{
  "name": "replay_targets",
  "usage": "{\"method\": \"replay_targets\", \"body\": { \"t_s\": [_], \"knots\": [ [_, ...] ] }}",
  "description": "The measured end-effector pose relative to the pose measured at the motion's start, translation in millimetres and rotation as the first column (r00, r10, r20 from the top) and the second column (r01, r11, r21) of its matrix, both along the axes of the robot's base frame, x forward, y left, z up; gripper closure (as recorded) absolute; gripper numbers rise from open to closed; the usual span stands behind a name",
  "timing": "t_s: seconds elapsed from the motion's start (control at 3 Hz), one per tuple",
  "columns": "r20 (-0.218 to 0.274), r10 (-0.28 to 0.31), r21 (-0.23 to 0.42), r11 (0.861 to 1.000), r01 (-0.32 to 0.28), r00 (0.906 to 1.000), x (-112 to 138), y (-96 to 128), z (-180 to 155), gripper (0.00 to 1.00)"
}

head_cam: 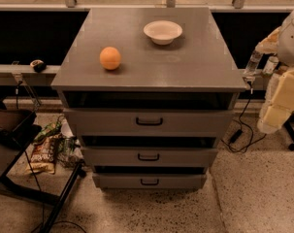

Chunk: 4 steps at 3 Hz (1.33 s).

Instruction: Open middle drawer

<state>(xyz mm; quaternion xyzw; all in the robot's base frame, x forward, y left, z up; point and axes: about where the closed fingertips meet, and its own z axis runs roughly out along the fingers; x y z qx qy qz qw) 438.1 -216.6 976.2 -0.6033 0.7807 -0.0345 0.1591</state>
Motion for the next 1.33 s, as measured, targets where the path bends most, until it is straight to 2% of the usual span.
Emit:
{"method": "replay_targets", "body": {
  "t_s": [0.33,0.67,1.0,1.33],
  "knots": [
    [0.000,0.000,0.000,1.000,0.000,1.0000,0,0,0,0.00],
    [-0.003,0.012,0.005,1.000,-0.012,0.9999,-5,8,-23,0.00],
    [0.006,0.007,-0.002,1.000,-0.007,1.0000,-10,23,-72,0.00],
    [-0.015,-0.009,-0.015,1.000,0.009,0.9998,-7,37,-152,0.00]
  ]
}}
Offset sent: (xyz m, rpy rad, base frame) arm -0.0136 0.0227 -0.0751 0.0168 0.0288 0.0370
